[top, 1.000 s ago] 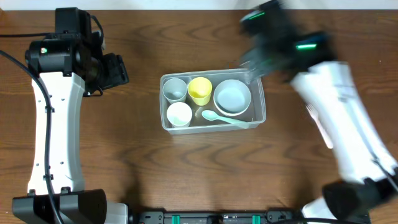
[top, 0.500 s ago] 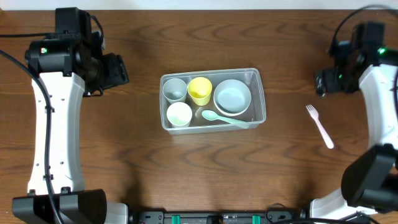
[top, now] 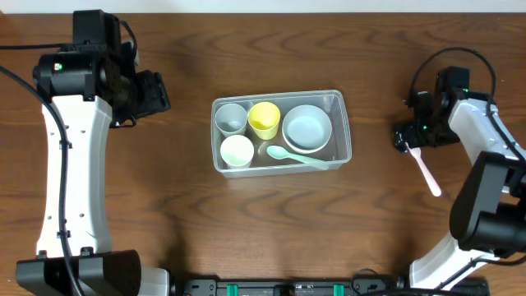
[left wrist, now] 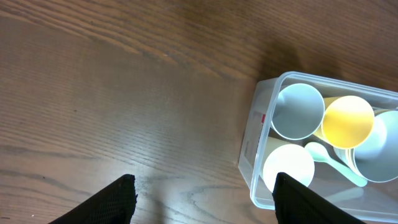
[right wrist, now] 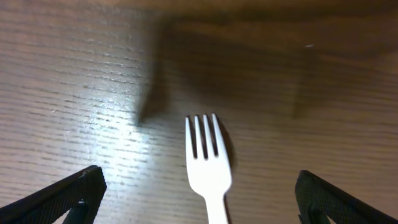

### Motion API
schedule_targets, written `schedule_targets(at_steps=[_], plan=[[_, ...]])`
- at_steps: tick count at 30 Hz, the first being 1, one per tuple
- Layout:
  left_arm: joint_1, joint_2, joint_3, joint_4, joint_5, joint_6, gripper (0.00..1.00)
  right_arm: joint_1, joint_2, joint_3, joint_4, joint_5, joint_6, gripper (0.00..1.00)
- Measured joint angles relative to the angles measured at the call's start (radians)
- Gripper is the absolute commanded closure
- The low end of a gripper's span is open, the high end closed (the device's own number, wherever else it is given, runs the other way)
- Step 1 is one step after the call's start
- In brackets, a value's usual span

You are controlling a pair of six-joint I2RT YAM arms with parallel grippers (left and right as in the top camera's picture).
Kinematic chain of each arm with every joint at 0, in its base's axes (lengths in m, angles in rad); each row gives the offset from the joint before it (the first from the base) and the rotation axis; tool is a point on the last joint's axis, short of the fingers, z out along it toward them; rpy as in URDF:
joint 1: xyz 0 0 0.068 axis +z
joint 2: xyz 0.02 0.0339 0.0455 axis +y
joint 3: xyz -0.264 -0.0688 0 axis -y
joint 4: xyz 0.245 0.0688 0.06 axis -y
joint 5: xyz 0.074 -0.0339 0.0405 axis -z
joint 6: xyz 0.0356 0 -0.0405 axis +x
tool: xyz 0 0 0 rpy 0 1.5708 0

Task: Pack container
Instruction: 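Move the right gripper to the white fork and grasp it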

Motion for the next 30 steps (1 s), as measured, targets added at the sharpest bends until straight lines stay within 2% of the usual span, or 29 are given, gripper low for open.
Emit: schedule_targets(at_steps=[14,19,30], plan=[[0.0,0.0,0.0,0.0,0.0,0.0,0.29,-0.01,0.085,0.0,0.003,-0.005,-0.002,0.03],[0.0,0.0,0.0,0.0,0.0,0.0,0.29,-0.011,0.086,0.0,0.003,0.002,-0.003,0.06],[0.0,0.0,0.0,0.0,0.0,0.0,0.28,-0.011,0.089,0.002,0.003,0.013,0.005,0.36]])
